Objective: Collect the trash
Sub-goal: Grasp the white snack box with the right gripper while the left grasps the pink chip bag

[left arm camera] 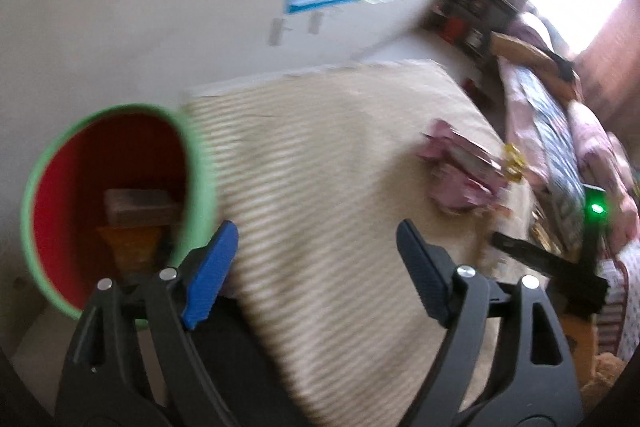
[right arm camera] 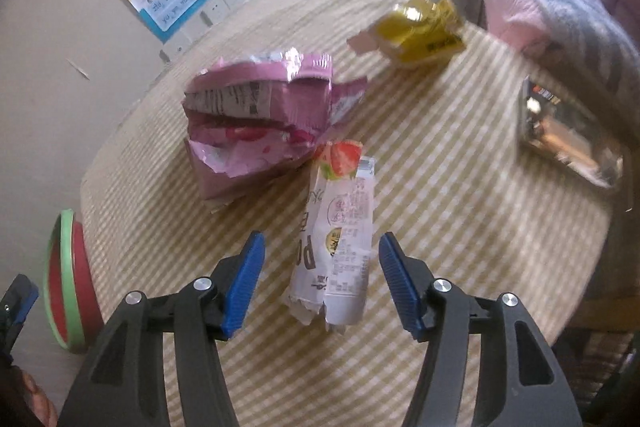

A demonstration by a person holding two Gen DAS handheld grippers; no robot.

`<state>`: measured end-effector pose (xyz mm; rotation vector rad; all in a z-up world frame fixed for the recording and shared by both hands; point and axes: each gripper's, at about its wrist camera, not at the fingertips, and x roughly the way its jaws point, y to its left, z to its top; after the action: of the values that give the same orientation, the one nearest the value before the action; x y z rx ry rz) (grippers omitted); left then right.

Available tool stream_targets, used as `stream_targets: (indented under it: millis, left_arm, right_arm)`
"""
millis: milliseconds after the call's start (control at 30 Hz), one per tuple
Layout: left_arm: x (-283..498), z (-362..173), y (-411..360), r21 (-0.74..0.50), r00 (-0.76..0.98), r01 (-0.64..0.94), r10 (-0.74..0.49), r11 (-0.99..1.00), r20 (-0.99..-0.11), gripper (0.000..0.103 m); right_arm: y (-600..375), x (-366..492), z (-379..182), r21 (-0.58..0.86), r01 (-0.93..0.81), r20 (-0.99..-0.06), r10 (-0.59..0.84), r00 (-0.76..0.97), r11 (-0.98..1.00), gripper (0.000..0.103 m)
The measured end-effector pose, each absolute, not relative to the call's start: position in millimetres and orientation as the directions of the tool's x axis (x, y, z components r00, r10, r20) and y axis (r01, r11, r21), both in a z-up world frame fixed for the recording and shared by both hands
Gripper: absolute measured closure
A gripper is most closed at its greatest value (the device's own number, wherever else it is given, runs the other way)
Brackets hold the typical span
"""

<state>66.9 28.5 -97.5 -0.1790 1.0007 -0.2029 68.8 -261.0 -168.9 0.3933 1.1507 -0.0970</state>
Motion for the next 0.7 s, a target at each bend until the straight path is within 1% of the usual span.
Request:
stream_targets:
  millis: [33,67,100,267,433,500,667,700]
  left_arm:
    - [71,-98,18,-0.239,0.515,0.112,-0.261,0.965,-0.816,0.024]
    - [76,-100,3,-0.234,0.506,0.144,-0.275,0.961,-0.817,0.024]
    - [82,-102,-14,-0.232,0.495,0.179,-0.291,0.956,-0.819,0.024]
    - [115,-120,-72,-0.271,0.411,0.267,-0.363,0.925,-0.836,0.024]
    - [144,-139,-116,-0.245,0.392,0.296,-0.351,0.923,-0.850,0.024]
    - [157,-148,-130,-0.252,0.366,0.306,-0.358,0.918,-0.859,0.028]
    - [177,-170,-143,-0.284,0.281,0.272,-0.358,0.920,-0.891,0.035]
    - [179,-174,-144,-0.287,0.263,0.275,-0.358,0.918,-0.896,0.042]
  right_arm:
    - [-260,68,-170,0.256,0.277,-0.906,0.130,0.403,0.926,0.049]
    - [-262,66,-173,0.263,0.281,-0.908,0.139,0.395,0.923,0.055]
    - [-264,62,-175,0.275,0.282,-0.908,0.152,0.391,0.919,0.067]
    - [-273,27,-168,0.329,0.269,-0.883,0.193,0.429,0.905,0.067]
    - [-279,-11,-165,0.346,0.278,-0.874,0.200,0.443,0.896,0.067]
    - [-281,-22,-168,0.354,0.290,-0.875,0.206,0.437,0.889,0.066]
    - [-282,-27,-174,0.363,0.300,-0.879,0.217,0.425,0.882,0.066]
    - [-282,-28,-174,0.364,0.299,-0.878,0.218,0.425,0.882,0.066]
